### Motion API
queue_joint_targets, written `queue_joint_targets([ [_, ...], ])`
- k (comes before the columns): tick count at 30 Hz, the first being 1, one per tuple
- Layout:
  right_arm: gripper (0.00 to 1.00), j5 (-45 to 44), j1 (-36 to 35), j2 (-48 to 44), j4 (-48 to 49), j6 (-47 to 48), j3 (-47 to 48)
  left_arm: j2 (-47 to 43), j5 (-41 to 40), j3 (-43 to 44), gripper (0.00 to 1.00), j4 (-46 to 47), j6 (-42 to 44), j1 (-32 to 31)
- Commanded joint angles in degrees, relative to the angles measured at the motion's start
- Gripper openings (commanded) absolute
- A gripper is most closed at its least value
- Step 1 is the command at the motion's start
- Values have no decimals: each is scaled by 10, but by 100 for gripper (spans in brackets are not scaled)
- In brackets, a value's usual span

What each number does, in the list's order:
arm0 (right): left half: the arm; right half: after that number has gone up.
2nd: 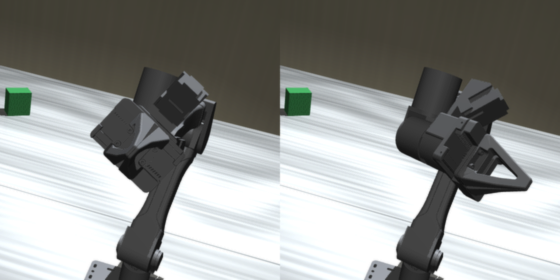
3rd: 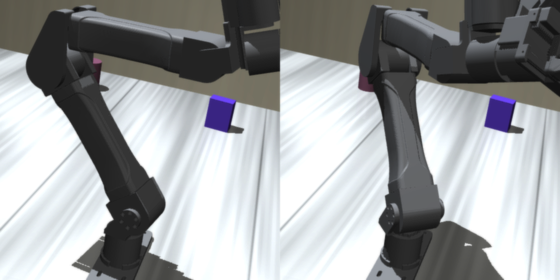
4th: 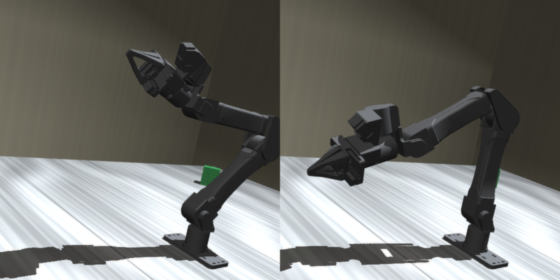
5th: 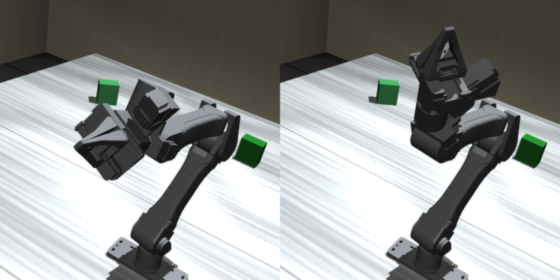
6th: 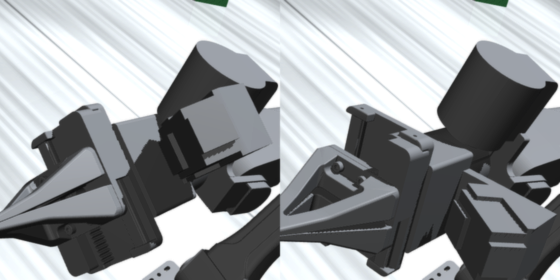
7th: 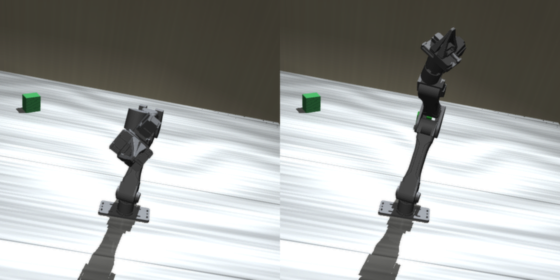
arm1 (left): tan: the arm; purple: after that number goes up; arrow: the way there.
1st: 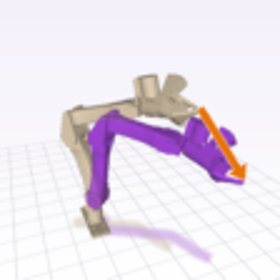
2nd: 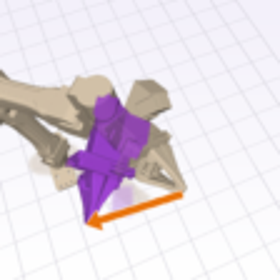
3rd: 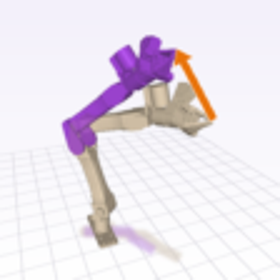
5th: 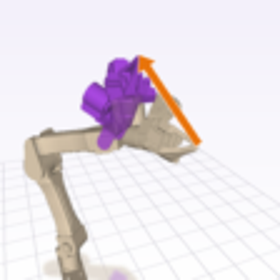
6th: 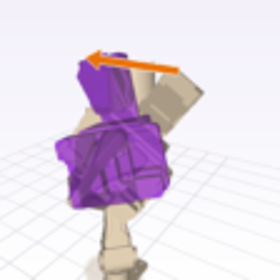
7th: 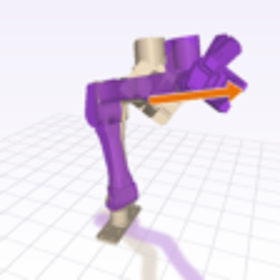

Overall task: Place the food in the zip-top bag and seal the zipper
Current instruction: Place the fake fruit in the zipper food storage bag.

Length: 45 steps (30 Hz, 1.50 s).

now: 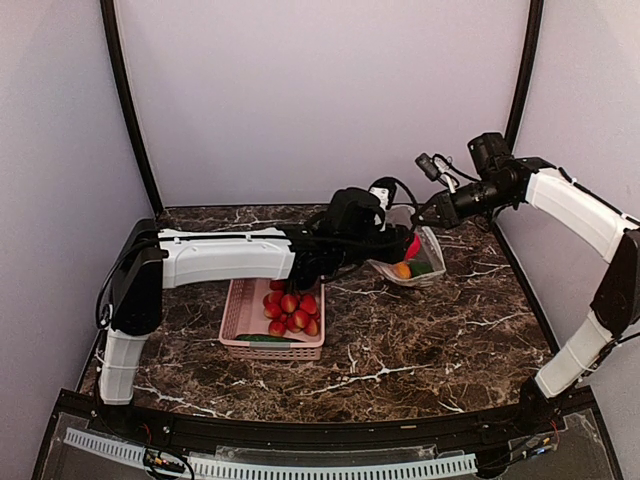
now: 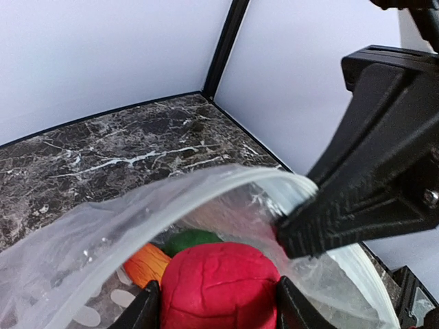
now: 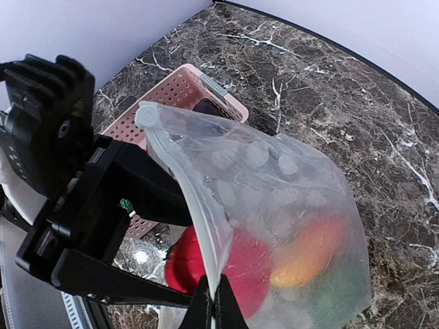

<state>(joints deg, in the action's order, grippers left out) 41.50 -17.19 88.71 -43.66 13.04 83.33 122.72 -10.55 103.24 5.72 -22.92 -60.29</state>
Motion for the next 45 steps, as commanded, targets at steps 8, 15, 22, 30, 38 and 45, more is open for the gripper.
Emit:
queue_joint_targets([
  [8,0,34,-4,-14,1,-20,27,49,-150,76,58,-54,24,-2],
  [15,0,32,-4,-14,6,-21,25,45,-149,100,70,-87,44,-3],
  [22,0,26,-1,-25,11,-20,20,22,-121,100,70,-88,60,-5],
  [30,0,13,20,-20,22,-19,7,-75,24,9,67,20,118,-20],
  [38,0,-25,60,2,23,-17,41,-199,-78,-190,68,45,200,-16],
  [45,0,-63,80,-1,48,-20,61,-255,-79,-276,71,-43,99,41],
])
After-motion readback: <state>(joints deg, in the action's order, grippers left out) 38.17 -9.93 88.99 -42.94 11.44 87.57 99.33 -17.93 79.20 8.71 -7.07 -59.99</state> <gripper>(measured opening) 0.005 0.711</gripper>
